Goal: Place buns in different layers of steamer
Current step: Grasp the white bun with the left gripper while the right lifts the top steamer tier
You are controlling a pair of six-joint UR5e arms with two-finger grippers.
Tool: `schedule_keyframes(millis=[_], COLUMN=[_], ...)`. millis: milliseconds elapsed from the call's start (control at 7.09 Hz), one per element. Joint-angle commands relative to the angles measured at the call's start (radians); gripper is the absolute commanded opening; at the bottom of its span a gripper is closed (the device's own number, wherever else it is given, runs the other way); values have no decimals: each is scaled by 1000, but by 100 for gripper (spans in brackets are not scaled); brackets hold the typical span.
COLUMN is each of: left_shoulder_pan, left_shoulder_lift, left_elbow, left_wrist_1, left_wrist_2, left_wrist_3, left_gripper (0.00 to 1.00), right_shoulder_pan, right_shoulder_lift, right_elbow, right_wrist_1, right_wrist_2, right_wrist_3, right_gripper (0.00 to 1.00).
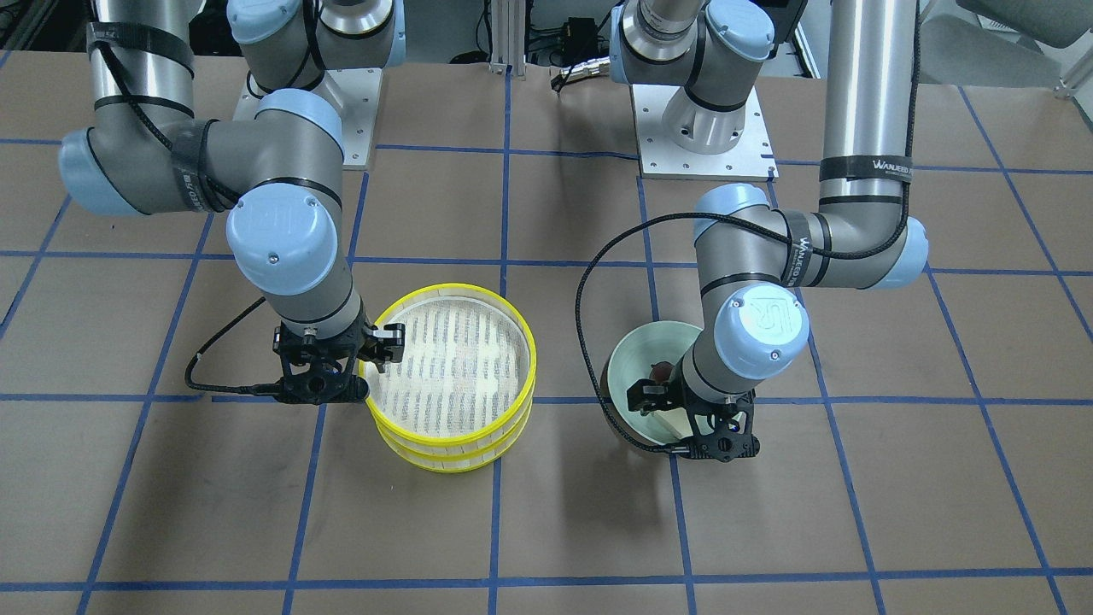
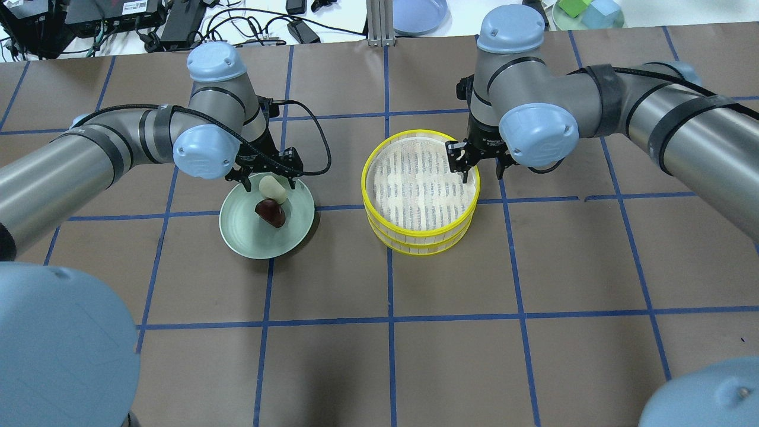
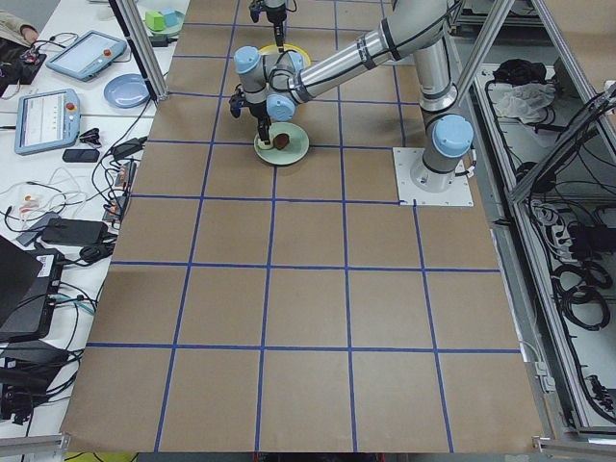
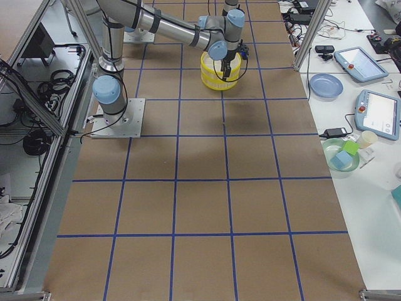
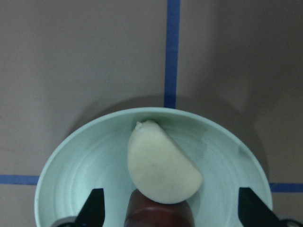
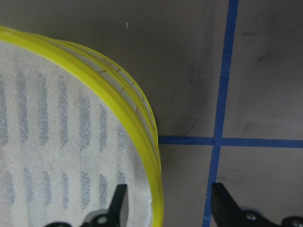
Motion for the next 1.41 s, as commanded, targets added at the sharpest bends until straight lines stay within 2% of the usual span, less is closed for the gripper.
schedule_keyframes(millis=[0, 282, 423, 564, 705, 846, 987, 1128, 1269], left_shoulder_pan=[0, 0, 0, 0, 0, 0, 1, -2, -24], left_shoulder_lift=[-23, -26, -26, -26, -25, -20, -2, 26, 72], left_elbow=[-4, -4, -4, -4, -4, -3, 9, 22, 55], left_wrist_1=[16, 24, 24, 22, 22, 25, 27, 27, -8], left_wrist_2=[-29, -26, -23, -21, -21, -23, -21, -26, -44], left_wrist_3=[1, 3, 6, 8, 8, 9, 21, 11, -30], left_gripper=[100, 76, 49, 35, 32, 15, 3, 3, 3], right_shoulder_pan=[0, -6, -23, -53, -116, -193, -269, -334, -375], right_shoulder_lift=[1, -35, -78, -104, -105, -105, -105, -97, -88], right_elbow=[-1, -12, -18, -33, -37, -35, -35, -34, -33], right_wrist_1=[4, 9, 57, 106, 119, 134, 145, 147, 135], right_wrist_2=[-1, -11, -14, -16, -16, -16, -16, -30, -89], right_wrist_3=[3, -1, -13, -23, -55, -122, -265, -343, -387], right_gripper=[0, 0, 0, 0, 0, 0, 0, 0, 0])
